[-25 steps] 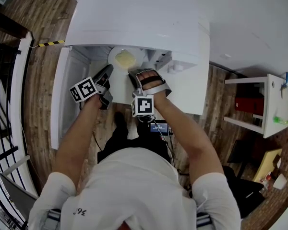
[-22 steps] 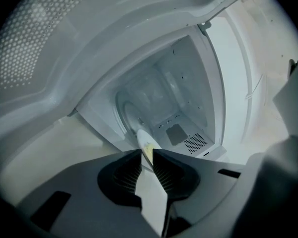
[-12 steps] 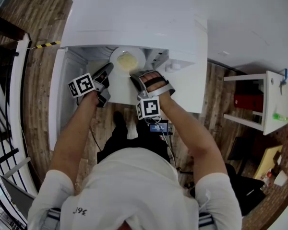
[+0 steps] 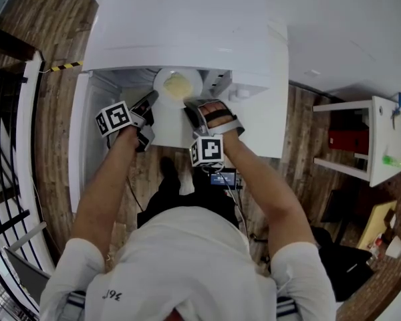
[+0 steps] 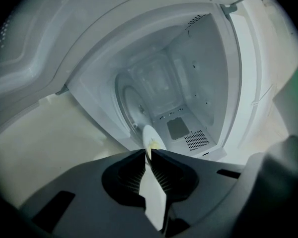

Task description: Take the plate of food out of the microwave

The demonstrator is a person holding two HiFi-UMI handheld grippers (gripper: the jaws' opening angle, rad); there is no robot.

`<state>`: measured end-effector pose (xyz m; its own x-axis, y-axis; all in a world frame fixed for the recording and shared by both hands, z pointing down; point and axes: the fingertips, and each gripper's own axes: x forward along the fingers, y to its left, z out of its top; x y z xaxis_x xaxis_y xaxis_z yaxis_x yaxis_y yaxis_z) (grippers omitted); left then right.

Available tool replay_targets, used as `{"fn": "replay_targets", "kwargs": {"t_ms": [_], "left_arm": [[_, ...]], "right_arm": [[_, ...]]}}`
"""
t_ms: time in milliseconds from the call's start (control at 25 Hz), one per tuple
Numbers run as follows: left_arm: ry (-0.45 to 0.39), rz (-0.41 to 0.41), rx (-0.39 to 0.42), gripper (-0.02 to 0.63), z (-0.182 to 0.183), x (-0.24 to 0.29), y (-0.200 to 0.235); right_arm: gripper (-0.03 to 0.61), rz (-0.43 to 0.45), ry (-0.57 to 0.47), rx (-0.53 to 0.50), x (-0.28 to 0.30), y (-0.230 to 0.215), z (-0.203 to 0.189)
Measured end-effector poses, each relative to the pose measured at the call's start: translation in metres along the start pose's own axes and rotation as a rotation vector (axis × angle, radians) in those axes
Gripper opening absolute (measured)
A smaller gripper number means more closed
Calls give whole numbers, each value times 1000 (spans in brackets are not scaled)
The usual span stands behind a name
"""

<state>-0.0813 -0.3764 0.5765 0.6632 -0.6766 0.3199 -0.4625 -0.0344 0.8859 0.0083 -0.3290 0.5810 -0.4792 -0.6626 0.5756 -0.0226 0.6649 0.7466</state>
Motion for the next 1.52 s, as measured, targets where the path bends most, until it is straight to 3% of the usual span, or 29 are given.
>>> {"fn": "replay_targets", "kwargs": {"t_ms": [280,1200,1520], "left_arm": [[47,-4,-19,34,-5,2,-1],[169,-26,-52,20,-18,6,-1],[163,-30,-7,21,-13,7,-4]], "right_arm": [[87,9,39,33,5,-2,-14],[86,-48,144,-4,22,-4,-35],[54,-48,130,-9,17,-6,-33]]}}
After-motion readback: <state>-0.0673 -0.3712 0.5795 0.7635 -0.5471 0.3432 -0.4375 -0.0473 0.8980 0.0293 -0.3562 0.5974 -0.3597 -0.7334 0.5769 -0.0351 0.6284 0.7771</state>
